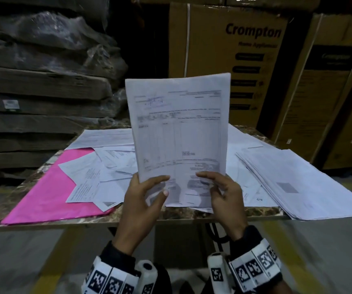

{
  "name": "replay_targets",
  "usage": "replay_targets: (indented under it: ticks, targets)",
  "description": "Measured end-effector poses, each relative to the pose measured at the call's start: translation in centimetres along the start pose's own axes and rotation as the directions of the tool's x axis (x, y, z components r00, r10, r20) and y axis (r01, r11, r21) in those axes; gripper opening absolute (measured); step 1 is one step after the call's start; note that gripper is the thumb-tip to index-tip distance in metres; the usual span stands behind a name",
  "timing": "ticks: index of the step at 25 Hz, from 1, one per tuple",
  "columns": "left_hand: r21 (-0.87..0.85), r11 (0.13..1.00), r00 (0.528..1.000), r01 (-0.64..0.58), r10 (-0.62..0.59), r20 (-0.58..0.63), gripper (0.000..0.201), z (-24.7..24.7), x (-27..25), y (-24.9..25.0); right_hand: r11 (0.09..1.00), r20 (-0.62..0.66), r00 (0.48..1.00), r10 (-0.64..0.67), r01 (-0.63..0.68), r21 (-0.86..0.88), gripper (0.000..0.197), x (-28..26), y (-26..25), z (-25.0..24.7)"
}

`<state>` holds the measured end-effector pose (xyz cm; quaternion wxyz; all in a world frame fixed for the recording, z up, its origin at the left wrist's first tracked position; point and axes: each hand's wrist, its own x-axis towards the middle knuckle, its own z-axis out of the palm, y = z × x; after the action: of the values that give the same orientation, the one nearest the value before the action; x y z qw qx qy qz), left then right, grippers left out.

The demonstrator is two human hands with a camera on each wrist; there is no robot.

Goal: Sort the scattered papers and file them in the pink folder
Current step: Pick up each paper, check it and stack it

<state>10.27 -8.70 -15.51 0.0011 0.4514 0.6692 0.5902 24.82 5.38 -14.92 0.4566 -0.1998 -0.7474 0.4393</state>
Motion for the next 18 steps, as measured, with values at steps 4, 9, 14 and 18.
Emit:
replay_targets:
  ticks: [4, 9, 14, 18]
  targets:
    - [0.032, 0.998, 0.983, -0.057, 0.061, -0.174, 0.028, -1.7, 0.9, 1.2, 0.998, 0.016, 0.998, -0.057, 0.057, -0.008, 0.059, 2.3, -1.5, -2.1]
    - [0.147, 0.989, 0.94, -0.007, 0.056, -0.337, 0.019, -3.5, 0.5, 2.6, 0.96, 0.164, 0.984, -0.065, 0.106, -0.259, 0.053, 3.9, -2.0, -4.6]
    - [0.299, 0.953, 0.955, 0.045, 0.046, -0.292, 0.016, -4.9, 0.2, 3.3, 0.909, 0.434, 0.898, -0.077, 0.241, -0.338, 0.046, 2.0, -1.4, -3.3]
    - [0.148, 0.986, 0.977, 0.075, -0.043, -0.211, 0.011, -6.6, -0.1, 2.2, 0.914, 0.479, 0.874, -0.087, 0.261, -0.31, 0.048, 2.0, -1.2, -3.6]
